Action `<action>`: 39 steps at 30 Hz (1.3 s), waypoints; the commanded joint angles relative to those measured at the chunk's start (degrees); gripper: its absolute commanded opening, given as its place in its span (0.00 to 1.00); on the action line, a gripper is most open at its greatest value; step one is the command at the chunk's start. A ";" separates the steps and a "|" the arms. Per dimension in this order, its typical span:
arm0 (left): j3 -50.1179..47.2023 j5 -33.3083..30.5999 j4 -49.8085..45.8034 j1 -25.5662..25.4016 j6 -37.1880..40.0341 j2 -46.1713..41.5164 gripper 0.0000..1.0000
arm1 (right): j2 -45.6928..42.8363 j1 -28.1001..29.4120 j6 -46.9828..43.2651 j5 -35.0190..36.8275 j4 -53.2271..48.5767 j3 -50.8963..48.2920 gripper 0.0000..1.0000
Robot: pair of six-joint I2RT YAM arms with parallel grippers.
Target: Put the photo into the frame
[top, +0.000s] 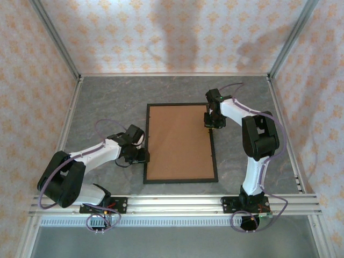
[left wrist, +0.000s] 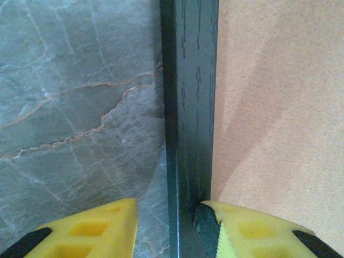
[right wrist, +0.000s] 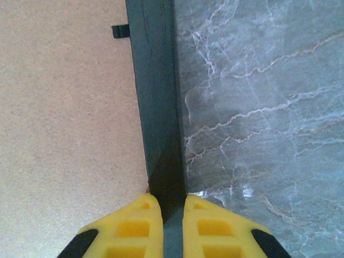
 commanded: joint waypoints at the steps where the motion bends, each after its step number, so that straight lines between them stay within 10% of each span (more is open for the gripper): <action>1: -0.52 0.15 3.68 -2.11 -1.05 2.27 0.42 | 2.91 0.80 -0.25 -0.66 0.30 -1.33 0.11; 39: 5.23 -16.95 -2.00 -11.64 -0.43 8.69 0.67 | 1.20 2.35 2.52 -3.83 1.48 -4.32 0.10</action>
